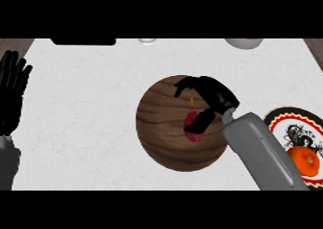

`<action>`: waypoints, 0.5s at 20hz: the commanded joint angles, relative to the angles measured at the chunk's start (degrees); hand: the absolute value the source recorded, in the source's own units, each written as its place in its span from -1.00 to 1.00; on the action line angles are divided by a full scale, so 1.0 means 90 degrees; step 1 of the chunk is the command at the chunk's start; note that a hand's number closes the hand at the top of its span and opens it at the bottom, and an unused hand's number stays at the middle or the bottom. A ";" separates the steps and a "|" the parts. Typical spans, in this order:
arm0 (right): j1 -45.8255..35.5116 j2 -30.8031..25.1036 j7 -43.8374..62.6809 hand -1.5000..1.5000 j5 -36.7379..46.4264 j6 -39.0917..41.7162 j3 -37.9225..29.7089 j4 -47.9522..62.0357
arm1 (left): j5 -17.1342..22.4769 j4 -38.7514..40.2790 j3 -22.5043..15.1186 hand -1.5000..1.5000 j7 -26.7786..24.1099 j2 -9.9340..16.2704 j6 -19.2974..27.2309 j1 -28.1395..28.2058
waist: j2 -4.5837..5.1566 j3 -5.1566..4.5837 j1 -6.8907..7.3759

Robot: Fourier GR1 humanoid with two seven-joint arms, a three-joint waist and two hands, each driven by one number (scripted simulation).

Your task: Pick the pear from the plate and place it in the bowl

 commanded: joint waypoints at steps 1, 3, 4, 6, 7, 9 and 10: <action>0.0305 0.0579 -0.0443 -1.00 -0.0438 -0.0410 -0.0348 0.0176 | -0.0092 0.0032 -0.0065 0.00 0.0037 -0.0100 0.0124 -0.0111 | -0.0001 0.0002 -0.0038; -0.0236 0.0677 -0.0520 -1.00 -0.0660 -0.0421 -0.0782 0.0453 | 0.0000 0.0282 0.0106 0.00 -0.0148 0.0099 -0.0106 -0.0164 | 0.0006 -0.0001 -0.0016; -0.0204 0.0715 -0.1005 -1.00 -0.0567 -0.0871 -0.0916 0.0772 | 0.0095 0.0018 0.0053 0.00 -0.0052 0.0021 -0.0157 0.0012 | 0.0012 0.0002 0.0043; -0.0136 0.0546 -0.1023 -1.00 -0.0768 -0.1046 -0.1295 0.0311 | -0.0122 -0.0060 0.0008 0.00 0.0292 0.0065 0.0181 -0.0319 | -0.0008 0.0004 -0.0043; -0.0190 0.0682 -0.1067 -1.00 -0.0736 -0.1439 -0.1458 0.0411 | 0.0007 -0.0146 -0.0037 0.00 0.0107 -0.0030 -0.0072 0.0142 | -0.0007 0.0003 0.0021; 0.0129 0.0536 -0.1605 -1.00 -0.0848 -0.1594 -0.1701 0.0578 | -0.0020 0.0025 -0.0014 0.00 0.0211 -0.0009 0.0029 -0.0231 | 0.0003 0.0004 -0.0036; -0.0056 0.0444 -0.1399 -1.00 -0.1004 -0.1586 -0.1978 0.0534 | 0.0133 -0.0158 0.0097 0.00 -0.0012 -0.0064 -0.0114 0.0263 | -0.0010 0.0001 0.0010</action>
